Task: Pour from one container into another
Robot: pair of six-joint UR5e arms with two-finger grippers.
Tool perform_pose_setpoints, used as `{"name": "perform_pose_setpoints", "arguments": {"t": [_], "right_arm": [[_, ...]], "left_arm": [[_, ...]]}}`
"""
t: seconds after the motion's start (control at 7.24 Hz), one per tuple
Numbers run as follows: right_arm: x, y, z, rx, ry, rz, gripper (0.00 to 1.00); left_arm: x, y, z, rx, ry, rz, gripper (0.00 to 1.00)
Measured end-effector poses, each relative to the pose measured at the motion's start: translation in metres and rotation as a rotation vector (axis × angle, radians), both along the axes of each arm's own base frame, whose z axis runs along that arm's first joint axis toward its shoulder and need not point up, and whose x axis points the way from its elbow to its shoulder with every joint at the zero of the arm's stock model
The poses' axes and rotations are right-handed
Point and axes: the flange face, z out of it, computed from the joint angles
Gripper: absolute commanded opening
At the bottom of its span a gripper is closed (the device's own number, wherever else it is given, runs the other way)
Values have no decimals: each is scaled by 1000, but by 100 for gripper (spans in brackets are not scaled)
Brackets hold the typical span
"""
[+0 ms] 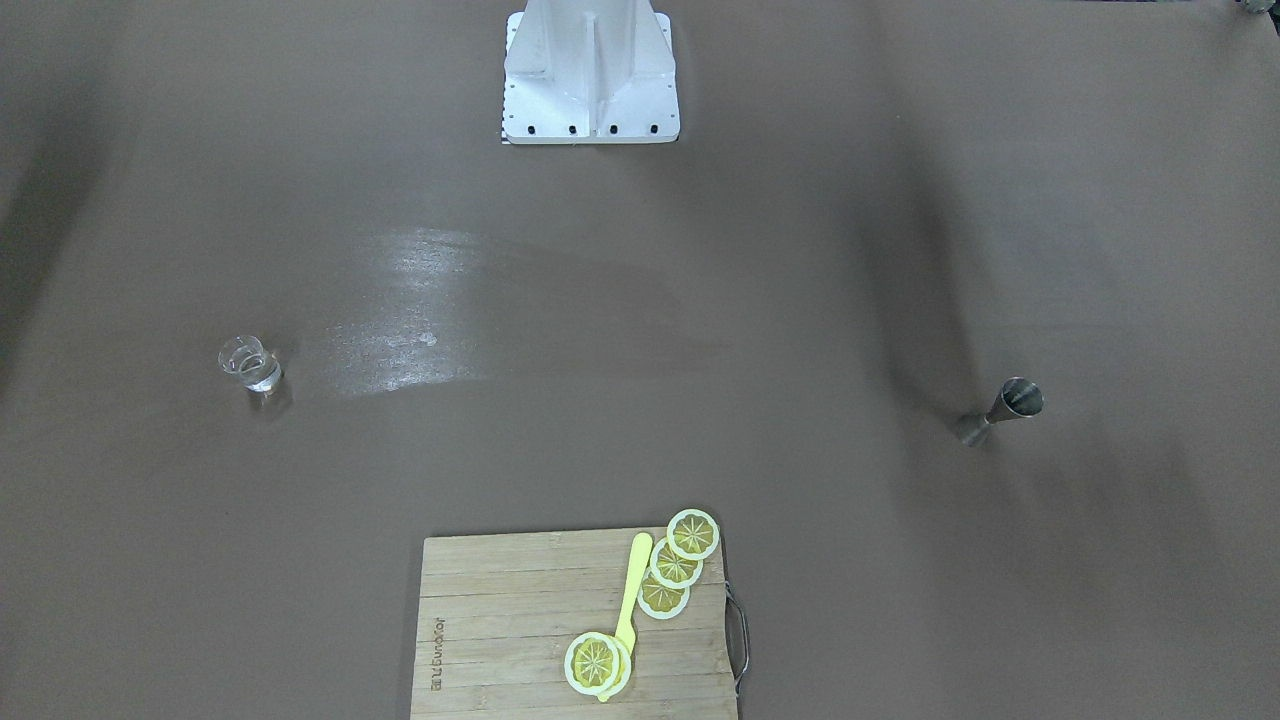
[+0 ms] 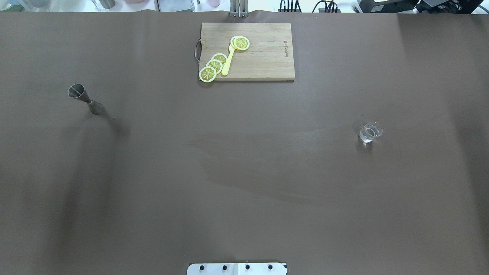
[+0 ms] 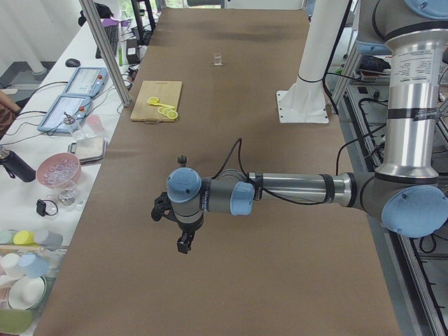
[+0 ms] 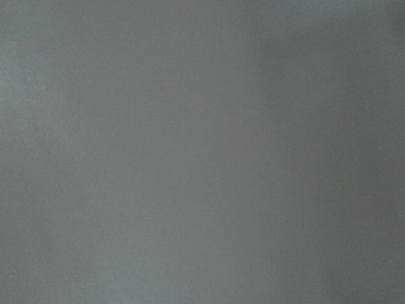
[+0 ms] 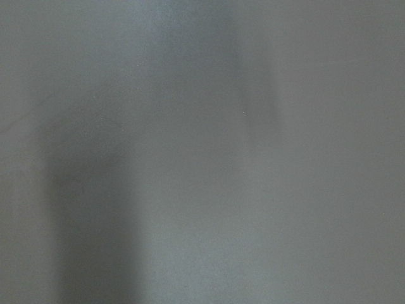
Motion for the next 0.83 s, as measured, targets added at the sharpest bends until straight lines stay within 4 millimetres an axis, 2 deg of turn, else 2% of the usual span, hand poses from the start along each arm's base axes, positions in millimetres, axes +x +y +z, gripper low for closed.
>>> {"name": "perform_pose_setpoints", "arguments": {"t": [0.83], "right_arm": [[1, 0, -1, 0, 9, 1, 100]], "left_arm": [[1, 0, 0, -1, 0, 1, 99]]}}
